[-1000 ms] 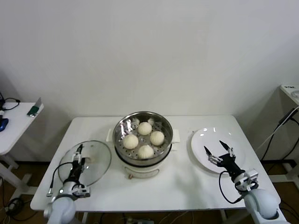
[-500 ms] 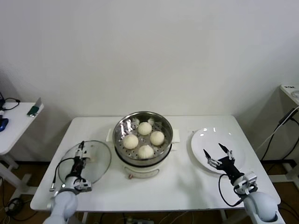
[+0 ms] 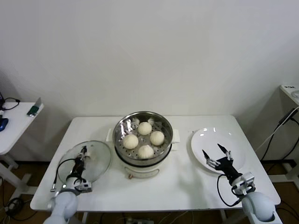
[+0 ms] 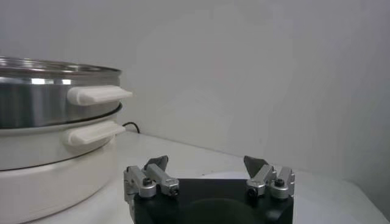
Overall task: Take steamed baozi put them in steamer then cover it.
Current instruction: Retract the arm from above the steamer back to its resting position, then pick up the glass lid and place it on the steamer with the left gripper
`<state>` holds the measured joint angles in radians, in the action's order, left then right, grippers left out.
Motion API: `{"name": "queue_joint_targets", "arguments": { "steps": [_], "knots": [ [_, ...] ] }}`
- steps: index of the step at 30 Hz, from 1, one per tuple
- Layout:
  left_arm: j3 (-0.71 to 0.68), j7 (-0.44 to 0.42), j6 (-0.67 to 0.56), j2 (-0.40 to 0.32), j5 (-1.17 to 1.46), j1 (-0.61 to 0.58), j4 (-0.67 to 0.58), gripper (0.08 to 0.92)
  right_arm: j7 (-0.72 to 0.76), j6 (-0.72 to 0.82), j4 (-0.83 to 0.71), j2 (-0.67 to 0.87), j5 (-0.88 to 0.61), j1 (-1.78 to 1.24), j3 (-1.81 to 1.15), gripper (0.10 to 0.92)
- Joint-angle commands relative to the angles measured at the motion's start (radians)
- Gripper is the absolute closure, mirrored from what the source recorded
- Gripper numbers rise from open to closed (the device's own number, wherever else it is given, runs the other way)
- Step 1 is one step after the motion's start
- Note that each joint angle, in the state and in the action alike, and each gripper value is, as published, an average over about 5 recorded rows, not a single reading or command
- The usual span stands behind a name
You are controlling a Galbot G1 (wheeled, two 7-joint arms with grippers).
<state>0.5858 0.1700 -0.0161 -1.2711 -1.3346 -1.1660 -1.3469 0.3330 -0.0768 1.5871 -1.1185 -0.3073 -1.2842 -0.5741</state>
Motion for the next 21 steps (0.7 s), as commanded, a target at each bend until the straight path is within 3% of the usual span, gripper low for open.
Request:
{"name": "queue_joint_targets", "arguments": {
  "steps": [1, 6, 21],
  "knots": [
    [0.003, -0.011, 0.005, 0.014, 0.035, -0.018, -0.07, 0.762, 0.0, -0.004, -0.007, -0.002, 0.009, 0.004, 0.0, 0.203],
    [0.019, -0.023, 0.031, 0.05, 0.071, -0.082, -0.197, 0.847, -0.001, -0.004, -0.008, 0.005, 0.01, 0.008, -0.001, 0.203],
    [0.087, -0.076, 0.277, 0.22, 0.187, -0.372, -0.706, 0.848, -0.002, -0.008, -0.033, 0.031, 0.012, 0.037, 0.01, 0.203]
  ]
}}
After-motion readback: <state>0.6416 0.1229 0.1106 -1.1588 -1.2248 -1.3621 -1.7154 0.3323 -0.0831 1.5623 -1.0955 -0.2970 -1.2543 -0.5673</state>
